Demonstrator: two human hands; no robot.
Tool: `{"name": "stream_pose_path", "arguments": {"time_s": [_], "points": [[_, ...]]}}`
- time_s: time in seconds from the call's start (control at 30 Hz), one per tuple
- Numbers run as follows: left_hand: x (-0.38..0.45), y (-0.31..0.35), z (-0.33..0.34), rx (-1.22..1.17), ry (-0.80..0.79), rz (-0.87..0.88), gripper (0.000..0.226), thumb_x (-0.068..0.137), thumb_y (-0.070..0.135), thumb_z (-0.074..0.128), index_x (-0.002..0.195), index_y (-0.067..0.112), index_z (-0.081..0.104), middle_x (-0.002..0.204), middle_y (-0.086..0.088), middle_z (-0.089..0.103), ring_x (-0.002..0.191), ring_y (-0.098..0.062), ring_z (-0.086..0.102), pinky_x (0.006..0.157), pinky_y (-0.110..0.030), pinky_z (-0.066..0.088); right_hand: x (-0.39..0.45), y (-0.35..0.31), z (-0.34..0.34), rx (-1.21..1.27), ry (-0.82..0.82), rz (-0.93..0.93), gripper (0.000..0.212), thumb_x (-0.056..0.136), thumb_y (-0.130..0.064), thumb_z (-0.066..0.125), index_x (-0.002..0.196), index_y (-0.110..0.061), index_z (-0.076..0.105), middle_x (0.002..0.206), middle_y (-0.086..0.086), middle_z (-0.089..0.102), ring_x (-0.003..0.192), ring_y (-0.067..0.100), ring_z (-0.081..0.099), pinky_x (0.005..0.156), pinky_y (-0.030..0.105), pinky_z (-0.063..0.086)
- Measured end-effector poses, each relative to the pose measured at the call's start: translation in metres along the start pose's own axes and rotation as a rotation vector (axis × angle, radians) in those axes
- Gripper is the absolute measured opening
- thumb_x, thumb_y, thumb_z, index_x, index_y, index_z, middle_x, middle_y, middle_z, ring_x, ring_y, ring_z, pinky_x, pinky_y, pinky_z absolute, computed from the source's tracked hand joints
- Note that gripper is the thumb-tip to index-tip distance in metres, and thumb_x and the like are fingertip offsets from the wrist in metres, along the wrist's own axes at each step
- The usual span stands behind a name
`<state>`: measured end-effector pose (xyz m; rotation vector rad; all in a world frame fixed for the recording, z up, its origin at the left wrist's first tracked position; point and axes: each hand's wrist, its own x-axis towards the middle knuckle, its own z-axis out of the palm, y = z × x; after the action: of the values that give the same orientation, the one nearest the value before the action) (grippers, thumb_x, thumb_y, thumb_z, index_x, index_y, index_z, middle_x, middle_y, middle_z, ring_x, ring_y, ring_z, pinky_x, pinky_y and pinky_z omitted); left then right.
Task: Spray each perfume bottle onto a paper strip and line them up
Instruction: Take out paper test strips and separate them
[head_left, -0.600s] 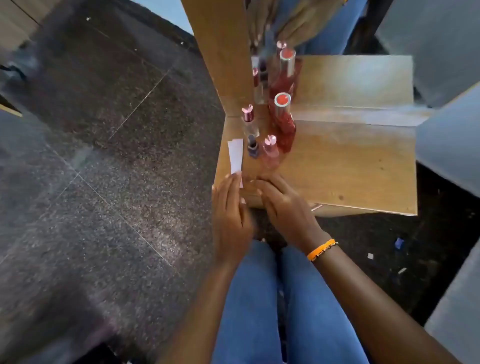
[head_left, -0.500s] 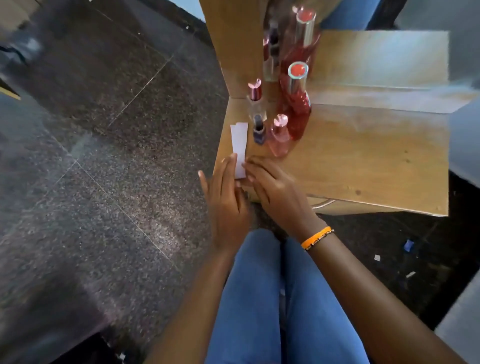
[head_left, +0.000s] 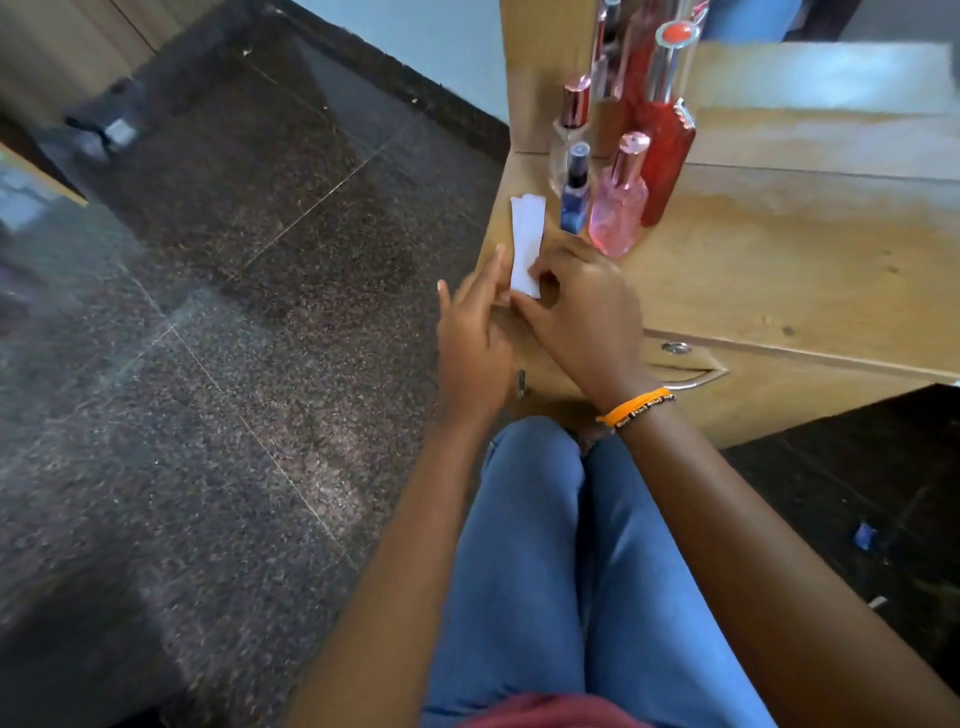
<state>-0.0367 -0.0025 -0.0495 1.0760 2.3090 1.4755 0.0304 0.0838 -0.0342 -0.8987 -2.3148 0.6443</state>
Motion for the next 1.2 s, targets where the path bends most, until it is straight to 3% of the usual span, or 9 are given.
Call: {"name": "stream_pose_path", "arguments": {"time_s": [0.23, 0.47, 0.67, 0.8, 0.97, 1.1, 1.2], "points": [[0.002, 0.000, -0.008, 0.001, -0.075, 0.009, 0.064, 0.074, -0.008, 0.033, 0.133, 0.010, 0.050, 0.132, -0.007, 0.057, 0.125, -0.015, 0.050, 0.119, -0.043, 0.003, 0.006, -0.010, 0.000, 0.002, 0.013, 0.180, 0.017, 0.075, -0.024, 0.064, 0.085, -0.012, 0.069, 0.092, 0.006, 0.069, 0.086, 0.029, 0.062, 0.063, 0.028, 0.037], [0.002, -0.003, -0.008, 0.036, -0.079, 0.047, 0.059, 0.080, -0.014, 0.037, 0.134, 0.008, 0.049, 0.133, -0.006, 0.057, 0.125, -0.014, 0.050, 0.120, -0.042, 0.003, 0.003, -0.020, 0.001, -0.231, -0.004, -0.004, 0.022, 0.084, -0.021, 0.052, 0.081, -0.003, 0.064, 0.090, 0.016, 0.065, 0.080, 0.036, 0.060, 0.059, 0.033, 0.038], [0.006, 0.001, -0.009, 0.020, -0.047, 0.015, 0.059, 0.079, -0.013, 0.036, 0.130, 0.009, 0.053, 0.126, -0.007, 0.061, 0.120, -0.015, 0.053, 0.119, -0.043, 0.008, 0.010, -0.021, 0.000, -0.249, -0.002, -0.013, 0.020, 0.088, -0.021, 0.050, 0.084, -0.004, 0.061, 0.087, 0.017, 0.065, 0.079, 0.038, 0.060, 0.058, 0.034, 0.036], [0.019, 0.005, -0.011, 0.092, -0.050, 0.046, 0.051, 0.080, -0.011, 0.036, 0.123, 0.005, 0.059, 0.121, -0.012, 0.063, 0.115, -0.023, 0.056, 0.117, -0.047, 0.019, 0.009, -0.016, -0.002, -0.201, 0.023, -0.032, 0.014, 0.087, -0.014, 0.052, 0.082, -0.002, 0.060, 0.084, 0.018, 0.065, 0.074, 0.038, 0.059, 0.056, 0.031, 0.031], [0.021, 0.005, -0.008, 0.282, -0.108, 0.071, 0.052, 0.085, -0.010, 0.034, 0.133, 0.004, 0.049, 0.140, -0.011, 0.049, 0.137, -0.024, 0.035, 0.118, -0.039, 0.004, 0.007, -0.016, -0.010, -0.064, 0.131, 0.010, 0.007, 0.080, -0.002, 0.054, 0.077, 0.001, 0.059, 0.081, 0.021, 0.063, 0.070, 0.038, 0.056, 0.056, 0.031, 0.029], [0.023, 0.004, -0.007, 0.383, -0.118, 0.099, 0.049, 0.088, -0.008, 0.037, 0.135, 0.004, 0.045, 0.144, -0.010, 0.045, 0.140, -0.024, 0.030, 0.118, -0.041, 0.004, 0.005, -0.013, -0.013, -0.010, 0.222, -0.015, 0.007, 0.081, -0.003, 0.058, 0.073, -0.002, 0.059, 0.072, 0.015, 0.065, 0.064, 0.032, 0.057, 0.052, 0.038, 0.044], [0.026, 0.003, -0.006, 0.379, -0.127, 0.104, 0.046, 0.089, -0.006, 0.037, 0.134, 0.004, 0.047, 0.143, -0.009, 0.046, 0.140, -0.024, 0.030, 0.118, -0.041, 0.005, 0.001, -0.012, -0.018, 0.057, 0.287, 0.012, 0.010, 0.081, -0.007, 0.060, 0.073, -0.002, 0.058, 0.070, 0.012, 0.065, 0.063, 0.029, 0.059, 0.054, 0.041, 0.047]]}}
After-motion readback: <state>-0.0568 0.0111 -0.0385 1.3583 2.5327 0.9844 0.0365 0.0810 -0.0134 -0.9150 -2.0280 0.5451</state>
